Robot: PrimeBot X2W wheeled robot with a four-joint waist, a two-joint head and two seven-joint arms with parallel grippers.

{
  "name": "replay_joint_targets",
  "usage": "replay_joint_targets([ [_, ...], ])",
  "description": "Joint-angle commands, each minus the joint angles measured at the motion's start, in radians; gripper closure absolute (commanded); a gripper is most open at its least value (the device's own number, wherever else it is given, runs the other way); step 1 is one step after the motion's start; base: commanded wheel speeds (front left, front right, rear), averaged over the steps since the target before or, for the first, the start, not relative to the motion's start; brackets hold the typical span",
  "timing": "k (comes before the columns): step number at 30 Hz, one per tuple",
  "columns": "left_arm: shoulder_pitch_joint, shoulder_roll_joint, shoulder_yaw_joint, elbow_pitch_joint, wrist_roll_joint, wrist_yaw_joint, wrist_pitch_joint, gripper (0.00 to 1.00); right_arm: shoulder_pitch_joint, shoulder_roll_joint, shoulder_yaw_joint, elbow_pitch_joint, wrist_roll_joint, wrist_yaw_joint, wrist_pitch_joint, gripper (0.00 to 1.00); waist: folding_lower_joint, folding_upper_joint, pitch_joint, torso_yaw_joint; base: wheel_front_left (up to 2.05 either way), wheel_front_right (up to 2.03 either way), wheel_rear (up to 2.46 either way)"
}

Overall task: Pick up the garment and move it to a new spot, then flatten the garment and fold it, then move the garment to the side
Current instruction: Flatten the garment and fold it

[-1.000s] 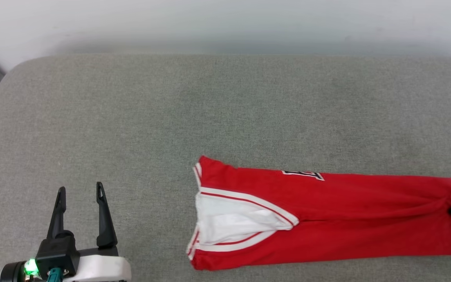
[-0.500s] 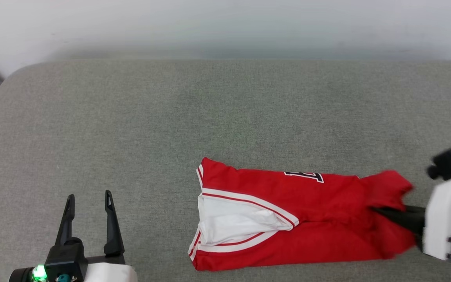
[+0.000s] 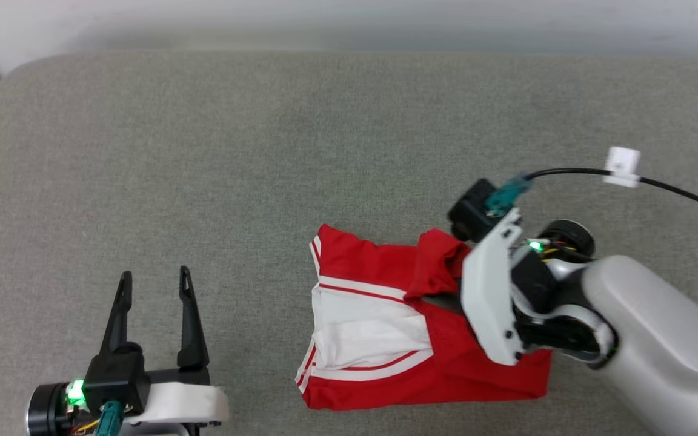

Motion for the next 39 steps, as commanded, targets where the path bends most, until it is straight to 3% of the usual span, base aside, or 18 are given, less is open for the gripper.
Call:
replay_joint_targets([
  [1,-0.021,-0.003,-0.006,0.0,0.002,-0.001,-0.002,0.0,-0.04,0.023,0.036,0.044,-0.023,0.0,-0.006,1.0,-0.0001,0.0,0.022,0.011,0.0,0.0,0.0],
  [5,-0.042,-0.003,-0.019,0.007,-0.001,-0.003,-0.002,0.0,-0.099,0.076,0.148,0.156,-0.062,0.0,-0.019,1.0,-0.0001,0.0,0.048,0.025,0.0,0.0,0.0],
  [11,-0.058,-0.005,-0.024,0.017,-0.008,-0.001,-0.002,0.0,-0.14,0.083,0.276,0.261,-0.066,0.0,-0.081,1.0,-0.0001,0.0,0.06,0.035,0.0,0.0,0.0],
  [12,-0.056,-0.005,-0.021,0.019,-0.009,0.0,-0.002,0.0,-0.15,0.08,0.289,0.265,-0.069,0.0,-0.101,0.91,-0.0001,0.0,0.058,0.032,0.0,0.0,0.0],
  [13,-0.052,-0.005,-0.018,0.021,-0.008,0.0,-0.002,0.0,-0.161,0.076,0.298,0.266,-0.069,0.0,-0.123,0.55,-0.0001,0.0,0.053,0.029,0.0,0.0,0.0],
  [14,-0.046,-0.005,-0.015,0.023,-0.008,-0.001,-0.002,0.0,-0.171,0.071,0.304,0.259,-0.067,0.0,-0.151,0.0,-0.0001,0.0,0.047,0.025,0.0,0.0,0.0],
  [18,-0.032,-0.005,-0.001,0.028,-0.009,-0.01,-0.002,0.0,-0.205,0.031,0.315,0.203,-0.092,0.0,-0.311,0.0,-0.0001,0.0,0.013,0.005,0.0,0.0,0.0],
  [22,-0.011,-0.005,0.005,0.033,-0.001,-0.022,-0.002,0.0,-0.225,-0.02,0.249,0.168,-0.142,0.0,-0.506,0.0,-0.0001,0.0,-0.028,-0.02,0.0,0.0,0.0],
  [27,0.012,-0.005,0.016,0.03,-0.001,-0.024,-0.002,0.0,-0.161,-0.042,0.058,0.205,-0.271,0.0,-0.757,0.0,-0.0001,0.0,-0.071,-0.047,0.0,0.0,0.0],
  [32,0.039,-0.005,0.029,0.023,-0.002,-0.027,-0.002,0.0,-0.04,-0.003,-0.195,0.247,-0.443,0.0,-0.984,0.0,-0.0001,0.0,-0.102,-0.066,0.0,0.0,0.0],
  [39,0.067,-0.005,0.04,0.021,0.0,-0.036,-0.002,0.0,0.2,0.099,-0.513,0.189,-0.643,0.0,-1.08,0.0,-0.0001,0.0,-0.128,-0.078,0.0,0.0,0.0],
])
